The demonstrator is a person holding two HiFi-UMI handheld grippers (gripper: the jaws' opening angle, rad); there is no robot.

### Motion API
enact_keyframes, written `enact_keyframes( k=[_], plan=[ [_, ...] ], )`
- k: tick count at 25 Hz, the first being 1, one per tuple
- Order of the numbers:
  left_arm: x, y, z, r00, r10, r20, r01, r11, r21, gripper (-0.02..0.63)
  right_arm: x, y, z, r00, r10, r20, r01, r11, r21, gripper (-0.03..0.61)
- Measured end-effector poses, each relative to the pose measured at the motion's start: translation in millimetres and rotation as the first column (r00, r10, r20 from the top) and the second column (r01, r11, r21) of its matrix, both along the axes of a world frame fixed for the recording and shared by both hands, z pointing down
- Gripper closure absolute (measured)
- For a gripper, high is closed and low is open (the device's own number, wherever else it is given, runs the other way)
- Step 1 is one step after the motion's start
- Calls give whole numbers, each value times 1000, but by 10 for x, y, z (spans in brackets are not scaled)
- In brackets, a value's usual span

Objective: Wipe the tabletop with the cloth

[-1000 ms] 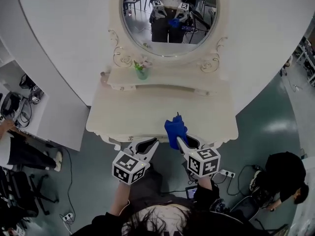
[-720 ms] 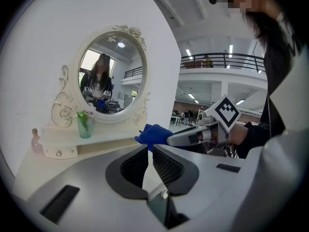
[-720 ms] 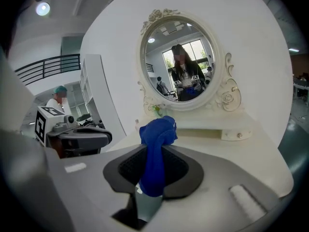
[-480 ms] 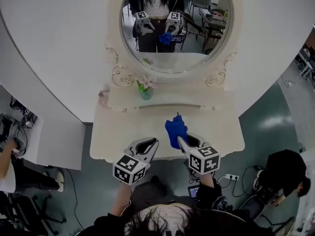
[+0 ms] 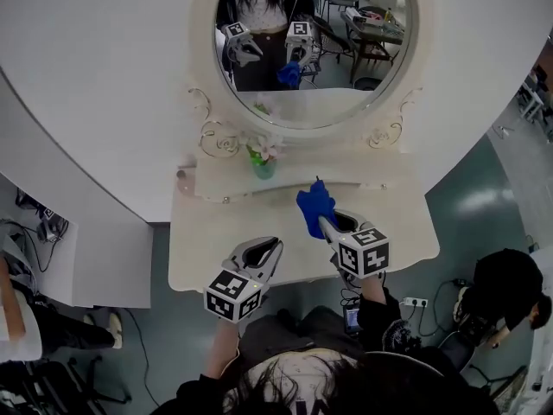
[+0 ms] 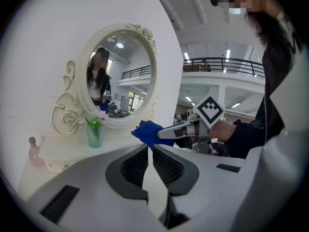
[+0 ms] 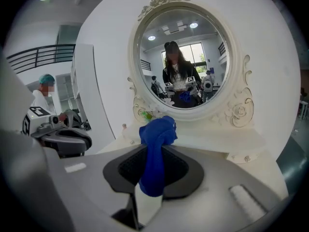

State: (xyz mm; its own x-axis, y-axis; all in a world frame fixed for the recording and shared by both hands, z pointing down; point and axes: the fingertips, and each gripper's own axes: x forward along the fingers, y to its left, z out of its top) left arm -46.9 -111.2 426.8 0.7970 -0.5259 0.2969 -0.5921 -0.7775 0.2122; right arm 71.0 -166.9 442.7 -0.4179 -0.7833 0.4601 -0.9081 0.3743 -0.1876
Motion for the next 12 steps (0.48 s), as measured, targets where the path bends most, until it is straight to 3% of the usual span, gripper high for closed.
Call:
enact_keyframes(
  k=[12],
  plan=[
    [-280,-174,136,989,-144,-19,142,987,-76,606,-109,-1053,317,995,-32,-99,27,999,-43,491]
  ],
)
